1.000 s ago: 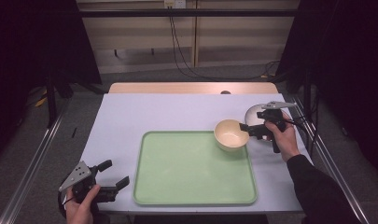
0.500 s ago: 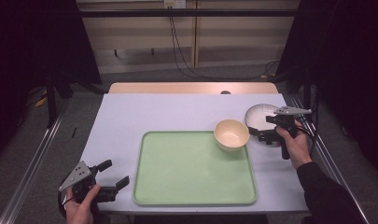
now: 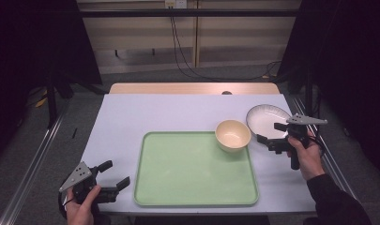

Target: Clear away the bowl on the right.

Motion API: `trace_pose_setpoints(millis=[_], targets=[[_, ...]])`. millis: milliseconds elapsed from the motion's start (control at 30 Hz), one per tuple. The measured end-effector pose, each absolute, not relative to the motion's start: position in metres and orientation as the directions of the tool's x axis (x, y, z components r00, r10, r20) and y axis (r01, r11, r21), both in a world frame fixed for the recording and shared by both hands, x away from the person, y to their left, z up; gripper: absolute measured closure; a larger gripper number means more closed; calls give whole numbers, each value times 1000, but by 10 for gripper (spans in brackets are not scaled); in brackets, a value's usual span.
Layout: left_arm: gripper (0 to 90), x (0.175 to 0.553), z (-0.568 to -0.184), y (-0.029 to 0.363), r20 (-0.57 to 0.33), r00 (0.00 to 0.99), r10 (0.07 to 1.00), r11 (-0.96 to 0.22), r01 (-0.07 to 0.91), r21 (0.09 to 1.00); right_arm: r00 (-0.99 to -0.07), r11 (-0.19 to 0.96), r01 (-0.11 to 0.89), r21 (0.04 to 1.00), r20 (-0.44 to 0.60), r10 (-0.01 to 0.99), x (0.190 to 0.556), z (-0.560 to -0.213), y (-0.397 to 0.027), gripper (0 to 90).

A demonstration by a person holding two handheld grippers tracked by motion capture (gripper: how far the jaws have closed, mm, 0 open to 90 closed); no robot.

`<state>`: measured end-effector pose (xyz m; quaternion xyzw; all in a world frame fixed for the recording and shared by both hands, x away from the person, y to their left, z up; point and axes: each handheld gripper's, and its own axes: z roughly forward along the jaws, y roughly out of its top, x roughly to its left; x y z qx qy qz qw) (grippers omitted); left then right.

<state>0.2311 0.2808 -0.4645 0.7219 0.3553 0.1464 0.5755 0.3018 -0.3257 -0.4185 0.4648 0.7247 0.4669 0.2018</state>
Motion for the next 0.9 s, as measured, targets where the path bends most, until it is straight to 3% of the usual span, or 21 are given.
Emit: trace_pose_setpoints(millis=[900], targets=[[15, 231, -464, 281, -208, 702, 682, -61, 337, 939, -467, 112, 430, 896, 115, 877, 233, -425, -332, 29]])
